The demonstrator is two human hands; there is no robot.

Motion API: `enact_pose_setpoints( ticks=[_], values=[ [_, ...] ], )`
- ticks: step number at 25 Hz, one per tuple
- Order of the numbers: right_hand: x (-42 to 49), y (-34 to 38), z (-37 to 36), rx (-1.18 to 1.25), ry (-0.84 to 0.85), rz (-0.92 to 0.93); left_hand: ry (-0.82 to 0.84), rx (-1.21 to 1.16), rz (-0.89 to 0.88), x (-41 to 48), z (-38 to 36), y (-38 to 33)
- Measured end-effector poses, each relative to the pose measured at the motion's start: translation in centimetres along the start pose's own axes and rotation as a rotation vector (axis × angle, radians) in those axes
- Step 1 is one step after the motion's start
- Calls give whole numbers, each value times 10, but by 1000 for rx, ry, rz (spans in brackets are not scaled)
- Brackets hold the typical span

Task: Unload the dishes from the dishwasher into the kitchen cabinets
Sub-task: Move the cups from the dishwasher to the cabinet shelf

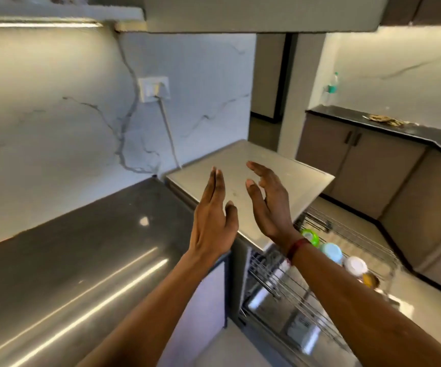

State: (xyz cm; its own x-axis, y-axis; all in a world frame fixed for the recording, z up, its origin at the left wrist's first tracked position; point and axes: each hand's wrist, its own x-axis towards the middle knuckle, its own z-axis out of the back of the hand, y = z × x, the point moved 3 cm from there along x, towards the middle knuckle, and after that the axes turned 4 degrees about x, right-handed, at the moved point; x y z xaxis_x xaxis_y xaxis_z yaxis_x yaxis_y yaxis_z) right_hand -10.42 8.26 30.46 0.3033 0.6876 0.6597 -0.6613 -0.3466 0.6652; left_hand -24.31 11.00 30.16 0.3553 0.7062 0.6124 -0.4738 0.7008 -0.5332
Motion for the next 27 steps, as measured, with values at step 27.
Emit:
enact_pose_setpoints(
  ticks=[27],
  values=[
    [-177,-341,152,-254,342,-640,668,-21,372,-87,-390,-32]
  ],
)
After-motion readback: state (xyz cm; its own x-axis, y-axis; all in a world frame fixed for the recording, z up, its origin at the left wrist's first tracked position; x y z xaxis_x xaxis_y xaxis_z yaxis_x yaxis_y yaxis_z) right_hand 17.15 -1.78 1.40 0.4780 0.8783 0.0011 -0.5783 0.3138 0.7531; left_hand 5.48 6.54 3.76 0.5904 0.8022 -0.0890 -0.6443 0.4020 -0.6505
